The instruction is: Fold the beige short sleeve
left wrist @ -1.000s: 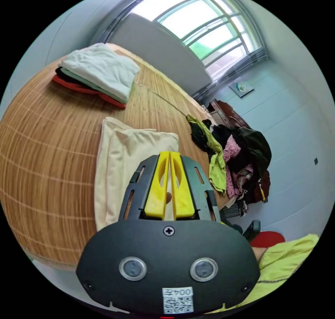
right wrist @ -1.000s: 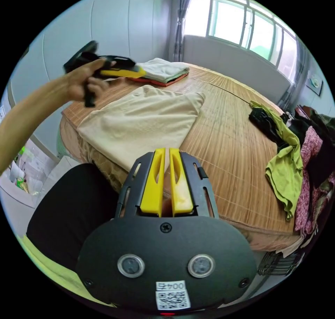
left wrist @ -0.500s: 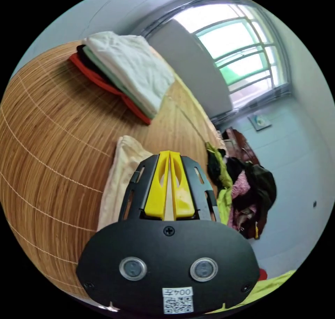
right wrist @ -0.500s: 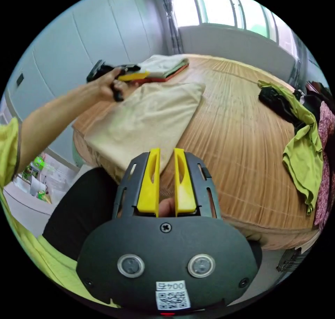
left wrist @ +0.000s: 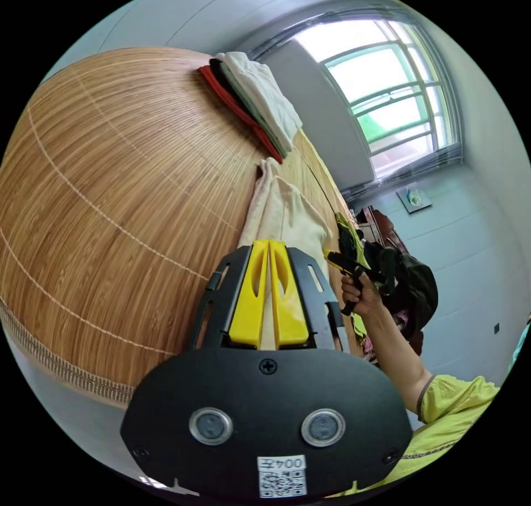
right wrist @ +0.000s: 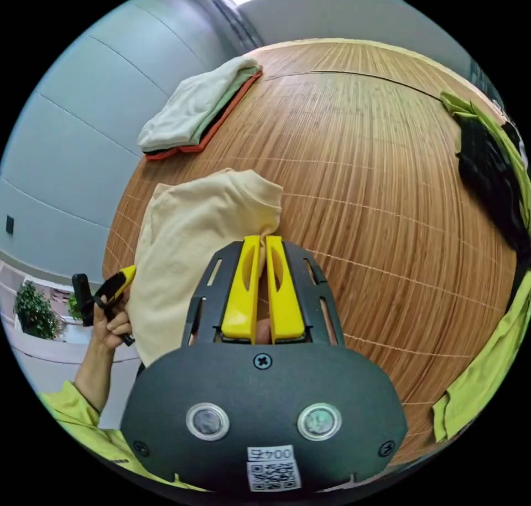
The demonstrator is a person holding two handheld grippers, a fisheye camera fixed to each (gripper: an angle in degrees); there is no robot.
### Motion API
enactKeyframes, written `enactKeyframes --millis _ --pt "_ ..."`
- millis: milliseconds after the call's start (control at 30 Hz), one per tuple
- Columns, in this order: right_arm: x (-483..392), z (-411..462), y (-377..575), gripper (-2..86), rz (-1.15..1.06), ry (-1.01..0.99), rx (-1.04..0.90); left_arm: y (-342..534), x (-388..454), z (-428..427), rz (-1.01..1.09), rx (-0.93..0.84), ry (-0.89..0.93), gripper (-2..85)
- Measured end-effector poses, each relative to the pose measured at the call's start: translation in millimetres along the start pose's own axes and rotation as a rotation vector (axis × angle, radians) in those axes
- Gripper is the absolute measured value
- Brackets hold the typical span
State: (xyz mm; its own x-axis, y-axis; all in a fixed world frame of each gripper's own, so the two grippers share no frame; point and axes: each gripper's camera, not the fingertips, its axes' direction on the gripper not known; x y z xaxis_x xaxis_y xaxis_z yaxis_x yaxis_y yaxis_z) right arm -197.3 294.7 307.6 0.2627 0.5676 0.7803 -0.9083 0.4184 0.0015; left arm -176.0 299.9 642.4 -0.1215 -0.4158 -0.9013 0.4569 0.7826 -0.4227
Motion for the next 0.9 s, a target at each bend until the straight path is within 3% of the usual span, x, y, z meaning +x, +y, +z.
enactKeyframes --millis 133,233,367,567,733,900 --pt "34 -27 40 5.2 0.186 -0.178 0.152 5 -3 -6 -0.002 0.034 0.051 0.2" --pt "25 -60 109 4.7 0.144 -0.252 0.274 15 16 -31 0.064 0.116 0.101 0.2" --pt "-35 -88 230 4.4 -0.033 -0.082 0.334 35 43 -62 0.165 0.127 0.029 0.2" --pt "-84 -86 366 6.1 -0.128 0.152 0.362 77 75 -93 0.339 0.089 -0.197 0.4" --pt "-80 -80 384 5.7 -0.129 0.176 0.396 86 112 -82 0.458 0.096 -0.271 0.7" --pt "-68 -51 285 3.1 -0.235 0.142 0.284 20 155 -9 0.576 -0.065 -0.331 0.8"
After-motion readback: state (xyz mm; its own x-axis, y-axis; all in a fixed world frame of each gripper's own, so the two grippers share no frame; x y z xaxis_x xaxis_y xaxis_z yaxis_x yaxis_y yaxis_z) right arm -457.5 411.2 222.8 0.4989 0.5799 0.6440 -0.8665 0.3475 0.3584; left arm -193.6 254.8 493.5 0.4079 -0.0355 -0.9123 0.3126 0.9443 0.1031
